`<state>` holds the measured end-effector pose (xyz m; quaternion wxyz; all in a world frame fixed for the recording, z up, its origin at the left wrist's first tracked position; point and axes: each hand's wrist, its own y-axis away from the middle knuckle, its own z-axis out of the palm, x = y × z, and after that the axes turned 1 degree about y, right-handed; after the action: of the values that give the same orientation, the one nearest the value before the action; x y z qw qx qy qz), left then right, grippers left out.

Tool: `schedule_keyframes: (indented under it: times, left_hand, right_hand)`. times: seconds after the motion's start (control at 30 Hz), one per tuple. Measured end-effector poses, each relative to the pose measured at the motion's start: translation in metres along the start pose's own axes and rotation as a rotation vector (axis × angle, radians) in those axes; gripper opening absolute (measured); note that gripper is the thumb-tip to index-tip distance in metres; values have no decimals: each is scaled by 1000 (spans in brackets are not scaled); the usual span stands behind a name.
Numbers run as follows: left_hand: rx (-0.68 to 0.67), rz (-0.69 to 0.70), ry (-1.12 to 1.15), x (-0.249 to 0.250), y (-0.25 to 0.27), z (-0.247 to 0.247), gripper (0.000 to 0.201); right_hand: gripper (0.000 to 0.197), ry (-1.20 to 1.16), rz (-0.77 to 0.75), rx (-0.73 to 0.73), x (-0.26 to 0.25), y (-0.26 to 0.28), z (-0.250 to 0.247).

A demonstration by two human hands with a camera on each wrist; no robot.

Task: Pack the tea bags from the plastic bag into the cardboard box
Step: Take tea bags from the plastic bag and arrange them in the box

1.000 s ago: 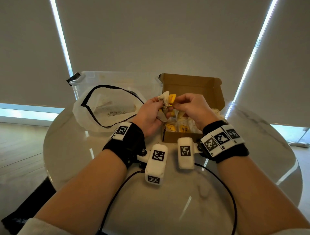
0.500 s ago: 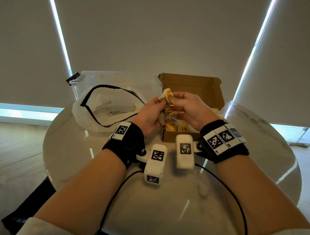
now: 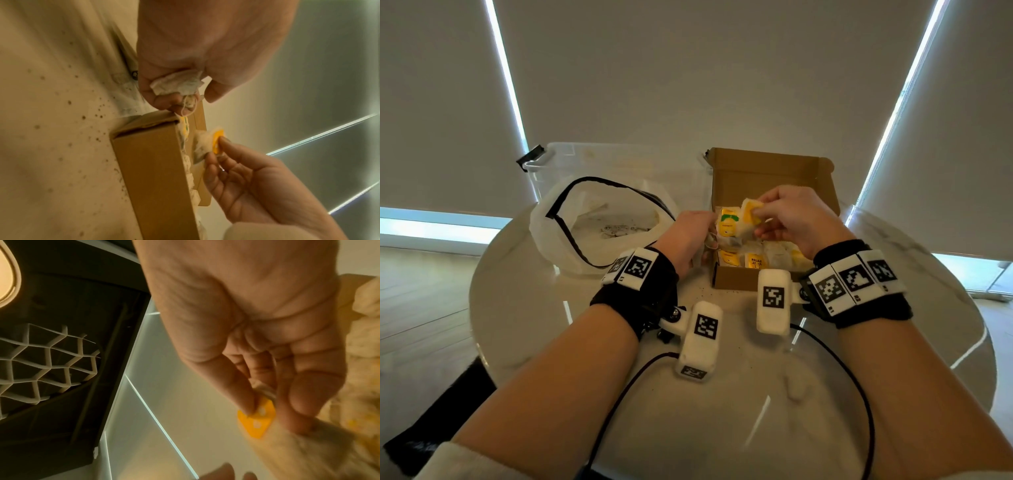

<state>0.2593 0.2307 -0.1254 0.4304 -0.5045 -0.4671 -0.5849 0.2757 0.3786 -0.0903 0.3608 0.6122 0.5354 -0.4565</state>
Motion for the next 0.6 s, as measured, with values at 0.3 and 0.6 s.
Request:
schedule_keyframes:
  times: [0.3, 0.6]
  left_hand:
    - [24, -76, 142, 4, 3, -1, 39]
    - [-105, -93, 525, 10, 0, -10, 50]
  right_hand:
    - [14, 108, -7, -10, 20, -12, 28]
    - [4, 199, -96, 0, 28, -15, 30]
